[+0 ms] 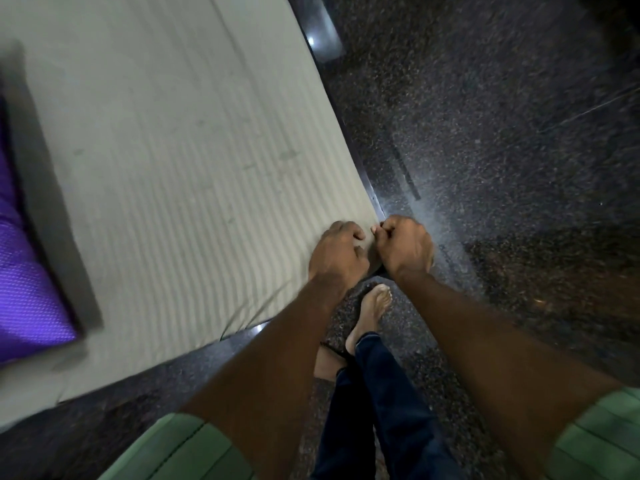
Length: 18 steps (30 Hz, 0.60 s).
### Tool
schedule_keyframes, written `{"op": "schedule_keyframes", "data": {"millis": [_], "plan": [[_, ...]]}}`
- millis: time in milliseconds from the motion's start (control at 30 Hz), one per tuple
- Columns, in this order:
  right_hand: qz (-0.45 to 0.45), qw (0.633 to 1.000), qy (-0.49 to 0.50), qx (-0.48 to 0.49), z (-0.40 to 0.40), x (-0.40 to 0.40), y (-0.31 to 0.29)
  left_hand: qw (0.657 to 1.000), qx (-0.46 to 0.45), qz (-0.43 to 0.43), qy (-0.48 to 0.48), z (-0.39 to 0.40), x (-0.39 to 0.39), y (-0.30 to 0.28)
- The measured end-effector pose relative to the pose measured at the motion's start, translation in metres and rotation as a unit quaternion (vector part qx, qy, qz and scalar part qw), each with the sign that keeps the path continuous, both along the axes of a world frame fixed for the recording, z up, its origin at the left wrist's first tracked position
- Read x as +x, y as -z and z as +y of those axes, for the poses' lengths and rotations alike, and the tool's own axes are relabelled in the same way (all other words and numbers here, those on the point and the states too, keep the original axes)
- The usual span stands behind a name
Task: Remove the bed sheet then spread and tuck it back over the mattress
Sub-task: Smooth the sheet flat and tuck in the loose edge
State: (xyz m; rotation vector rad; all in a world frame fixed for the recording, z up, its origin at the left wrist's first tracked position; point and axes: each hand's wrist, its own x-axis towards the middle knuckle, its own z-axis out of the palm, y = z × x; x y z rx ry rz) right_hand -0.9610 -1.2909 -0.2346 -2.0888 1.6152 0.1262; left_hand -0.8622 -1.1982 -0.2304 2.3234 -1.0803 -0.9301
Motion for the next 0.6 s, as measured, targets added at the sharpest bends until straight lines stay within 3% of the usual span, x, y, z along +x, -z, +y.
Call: {"op": "schedule_keyframes", "data": {"millis": [167, 367, 500, 600], "plan": [[-0.034, 0.998, -0.061, -0.004, 0.015, 0.013, -0.015, 0.999, -0.041, 0.011, 0.012, 0.020, -0.001, 0.003], [-0.033, 0.979, 0.065, 0.190, 0.025, 0.042, -0.027, 0.996, -0.040, 0.072, -0.038, 0.012, 0.006, 0.007], [-0.008, 0.954, 0.052, 0.295, 0.002, 0.054, -0.029, 0.997, -0.030, 0.047, -0.054, 0.003, 0.018, 0.005], [0.023, 0.970, 0.017, 0.242, -0.029, 0.045, -0.029, 0.996, -0.033, 0.033, -0.079, -0.003, 0.027, 0.000]]}}
